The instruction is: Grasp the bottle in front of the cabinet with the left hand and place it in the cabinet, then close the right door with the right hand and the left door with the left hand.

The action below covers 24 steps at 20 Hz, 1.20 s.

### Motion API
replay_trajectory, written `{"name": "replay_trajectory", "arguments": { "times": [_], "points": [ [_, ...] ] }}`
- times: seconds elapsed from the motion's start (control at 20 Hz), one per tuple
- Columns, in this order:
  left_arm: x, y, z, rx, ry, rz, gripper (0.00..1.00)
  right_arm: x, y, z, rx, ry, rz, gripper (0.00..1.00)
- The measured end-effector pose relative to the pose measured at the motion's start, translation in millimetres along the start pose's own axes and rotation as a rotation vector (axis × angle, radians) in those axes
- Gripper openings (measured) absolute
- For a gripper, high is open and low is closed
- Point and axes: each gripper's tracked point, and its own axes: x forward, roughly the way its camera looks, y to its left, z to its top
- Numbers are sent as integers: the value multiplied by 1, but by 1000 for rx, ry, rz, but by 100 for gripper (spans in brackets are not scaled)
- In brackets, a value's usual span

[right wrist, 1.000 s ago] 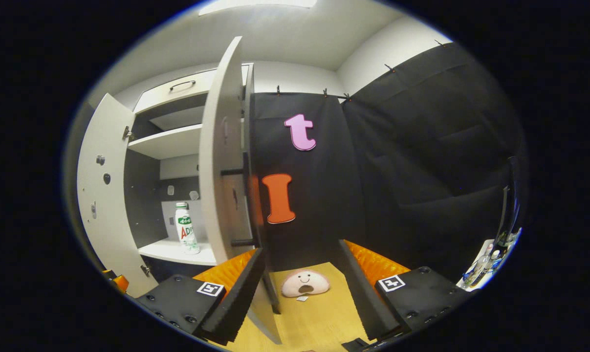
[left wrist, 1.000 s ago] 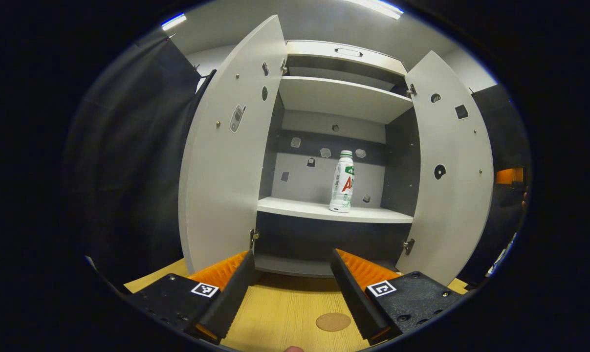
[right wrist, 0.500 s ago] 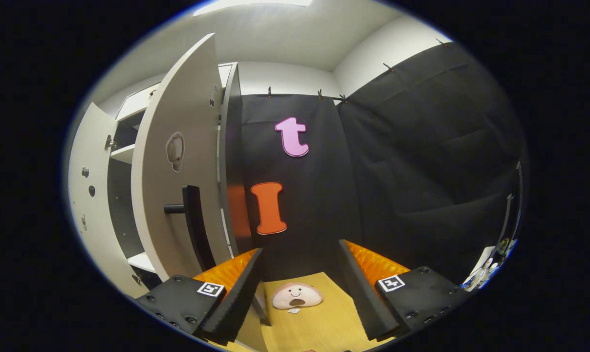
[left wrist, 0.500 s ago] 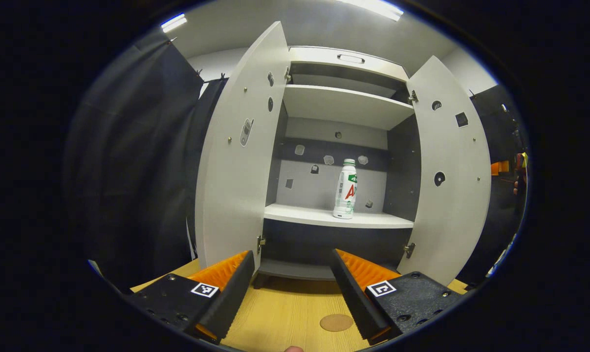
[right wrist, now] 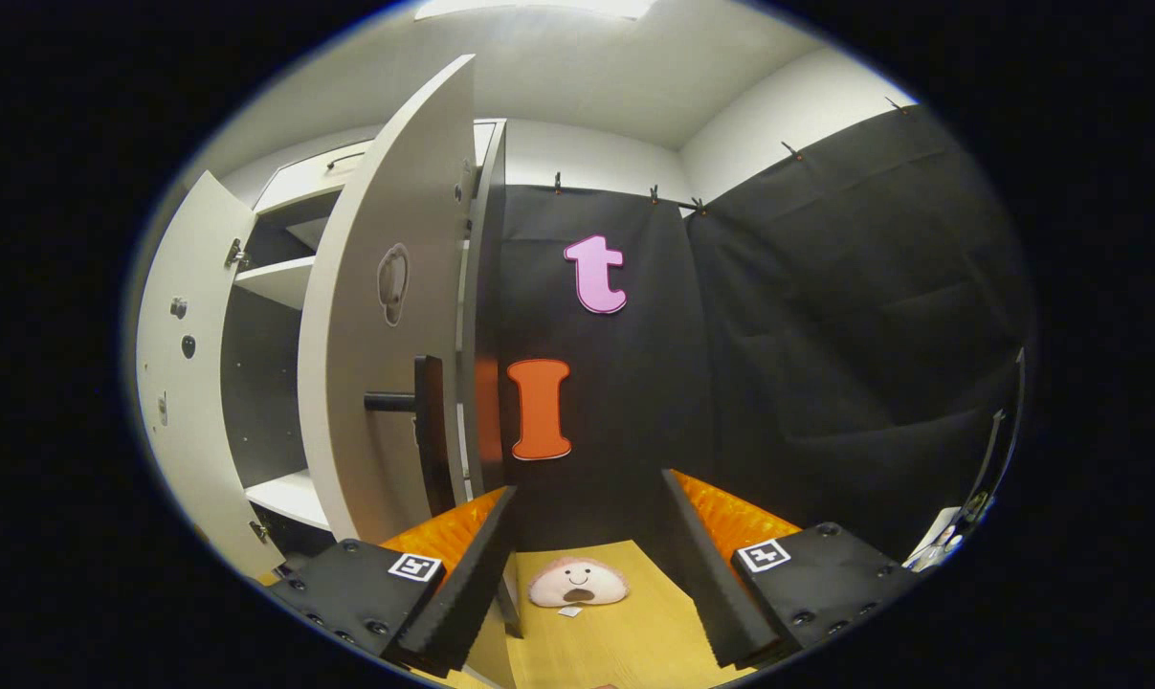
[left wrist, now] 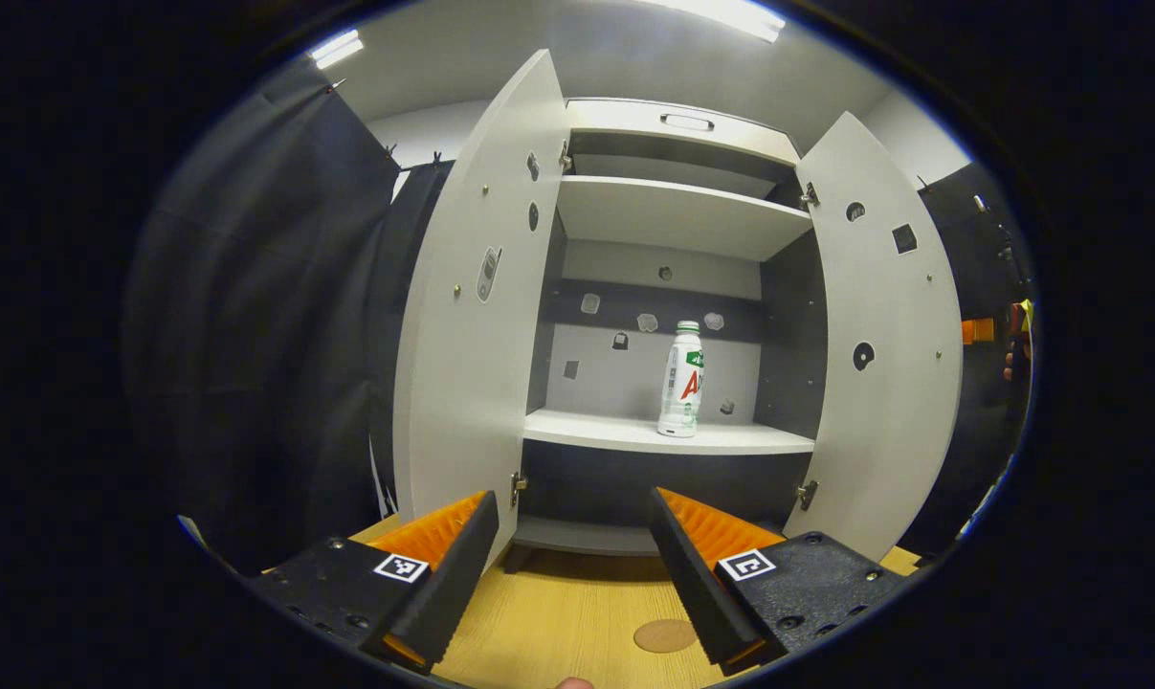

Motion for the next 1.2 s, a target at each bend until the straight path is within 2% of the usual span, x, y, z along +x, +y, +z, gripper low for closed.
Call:
{"name": "replay_trajectory", "arguments": {
  "times": [0.1,0.15,0.25,0.3,0.35,0.4,0.5,0.55,1.05,1.2],
  "points": [
    [-1,1,0,1,0,-3,95,-1,4,2,-11,-1,6,96],
    [0,4,0,4,0,-1,95,-3,7,1,-6,0,8,87],
    [2,5,2,-3,-10,-2,95,-4,16,-1,21,4,24,87],
    [4,4,3,-10,-14,-8,95,-5,22,-1,36,7,38,96],
    [4,3,4,-13,-17,-13,95,-7,31,-2,47,11,56,96],
    [5,2,7,-14,-25,-18,95,-9,42,-4,55,16,74,87],
    [6,0,10,-16,-36,-26,95,-11,61,-5,63,20,100,87],
    [4,0,9,-18,-34,-29,95,-12,70,-5,60,20,112,96],
    [-13,33,6,-13,-21,42,95,-5,134,-5,54,14,217,96],
    [-13,36,1,-18,-17,52,95,-2,167,-12,72,28,281,96]
  ]
}}
